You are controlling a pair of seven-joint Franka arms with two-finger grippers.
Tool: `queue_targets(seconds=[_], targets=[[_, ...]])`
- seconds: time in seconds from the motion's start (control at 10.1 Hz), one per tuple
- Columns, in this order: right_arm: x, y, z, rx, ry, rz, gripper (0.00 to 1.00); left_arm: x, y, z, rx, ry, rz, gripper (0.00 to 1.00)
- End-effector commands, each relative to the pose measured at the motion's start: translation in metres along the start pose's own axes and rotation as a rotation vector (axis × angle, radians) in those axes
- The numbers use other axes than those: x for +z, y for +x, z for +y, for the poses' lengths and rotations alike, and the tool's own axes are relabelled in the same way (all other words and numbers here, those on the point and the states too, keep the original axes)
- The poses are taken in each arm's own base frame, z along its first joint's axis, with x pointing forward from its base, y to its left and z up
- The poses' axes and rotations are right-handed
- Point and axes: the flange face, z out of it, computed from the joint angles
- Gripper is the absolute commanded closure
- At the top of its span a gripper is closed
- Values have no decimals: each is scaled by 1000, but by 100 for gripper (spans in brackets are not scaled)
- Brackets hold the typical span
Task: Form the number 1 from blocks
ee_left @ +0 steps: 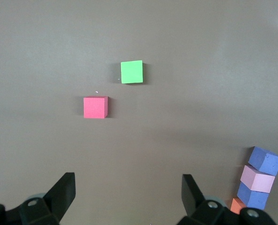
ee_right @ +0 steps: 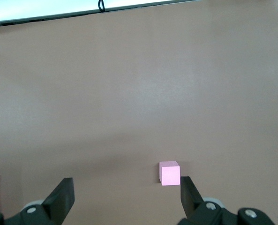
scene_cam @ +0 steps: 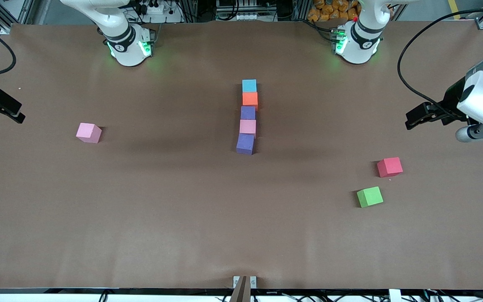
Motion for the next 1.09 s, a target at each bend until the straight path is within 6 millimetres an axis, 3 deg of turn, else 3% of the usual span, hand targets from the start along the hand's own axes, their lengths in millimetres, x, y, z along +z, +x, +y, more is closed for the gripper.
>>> queue_targets(seconds=[0.0,0.3,0.59,0.99], targets=[[-2,-1,-1,31,-17,-3,0,-10,-3,-4,12,30,12,0],[0,1,4,36,-15,-7,0,-16,-1,-10,32,29,25,0],[5,1,4,42,-14,-23,0,-14,4,-28,73,33,20,0],[10,4,11,57,-9,-30,0,-18,-2,-13,116,122,44,0]])
